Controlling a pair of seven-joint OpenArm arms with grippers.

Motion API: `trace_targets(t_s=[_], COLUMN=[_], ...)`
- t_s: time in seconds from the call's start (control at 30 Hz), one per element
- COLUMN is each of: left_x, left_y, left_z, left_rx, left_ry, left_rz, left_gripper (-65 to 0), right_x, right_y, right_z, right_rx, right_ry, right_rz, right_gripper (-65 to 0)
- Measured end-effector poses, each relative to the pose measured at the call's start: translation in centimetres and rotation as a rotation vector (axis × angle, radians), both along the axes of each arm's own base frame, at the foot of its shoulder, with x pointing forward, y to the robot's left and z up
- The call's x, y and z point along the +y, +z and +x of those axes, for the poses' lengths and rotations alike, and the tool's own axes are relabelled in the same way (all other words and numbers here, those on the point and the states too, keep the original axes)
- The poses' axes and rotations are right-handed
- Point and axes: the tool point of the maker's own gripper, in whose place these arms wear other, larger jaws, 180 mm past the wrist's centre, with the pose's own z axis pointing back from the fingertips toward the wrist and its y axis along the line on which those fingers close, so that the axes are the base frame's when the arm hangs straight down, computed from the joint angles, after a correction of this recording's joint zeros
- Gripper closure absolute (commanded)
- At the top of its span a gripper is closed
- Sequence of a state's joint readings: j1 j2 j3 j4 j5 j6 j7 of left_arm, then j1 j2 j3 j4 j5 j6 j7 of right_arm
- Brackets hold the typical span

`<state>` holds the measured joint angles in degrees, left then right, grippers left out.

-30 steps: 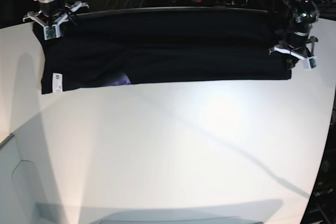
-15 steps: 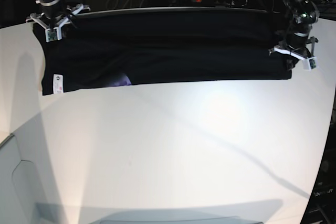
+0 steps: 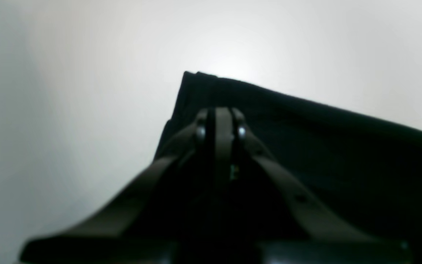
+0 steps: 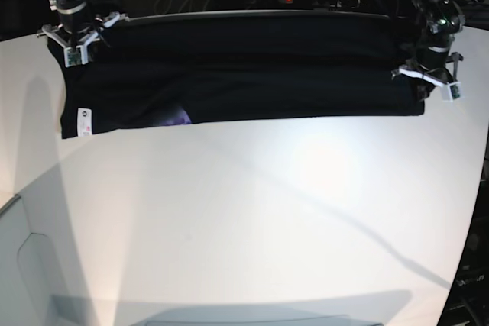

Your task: Fold the T-shirt properly

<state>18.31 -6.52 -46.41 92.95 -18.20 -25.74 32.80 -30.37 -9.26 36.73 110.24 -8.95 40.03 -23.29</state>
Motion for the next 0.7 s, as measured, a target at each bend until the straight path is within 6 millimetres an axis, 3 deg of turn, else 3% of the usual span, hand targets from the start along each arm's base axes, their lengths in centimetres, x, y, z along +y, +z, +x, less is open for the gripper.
trace_targets(t_s=[0.27, 0.5, 0.7], left_x=[0.1, 0.1, 0.1], left_y=[0.1, 0.1, 0.1], left_z=[0.0, 0.1, 0.2], left_rx=[-0.001, -0.003, -0.004], left_ry=[-0.001, -0.001, -0.001], left_rz=[0.002, 0.002, 0.002], left_gripper=[0.0, 0.0, 0.0], right_x=[0.0, 0.0, 0.1], right_y=[0.1, 1.6, 0.9], right_z=[-0.4, -1.6, -3.9], right_rx=[0.004, 0.008, 0.070], right_ry=[0.003, 0.029, 0.032], right_rz=[-0.004, -0.044, -0.043], right_gripper=[0.0, 0.0, 0.0])
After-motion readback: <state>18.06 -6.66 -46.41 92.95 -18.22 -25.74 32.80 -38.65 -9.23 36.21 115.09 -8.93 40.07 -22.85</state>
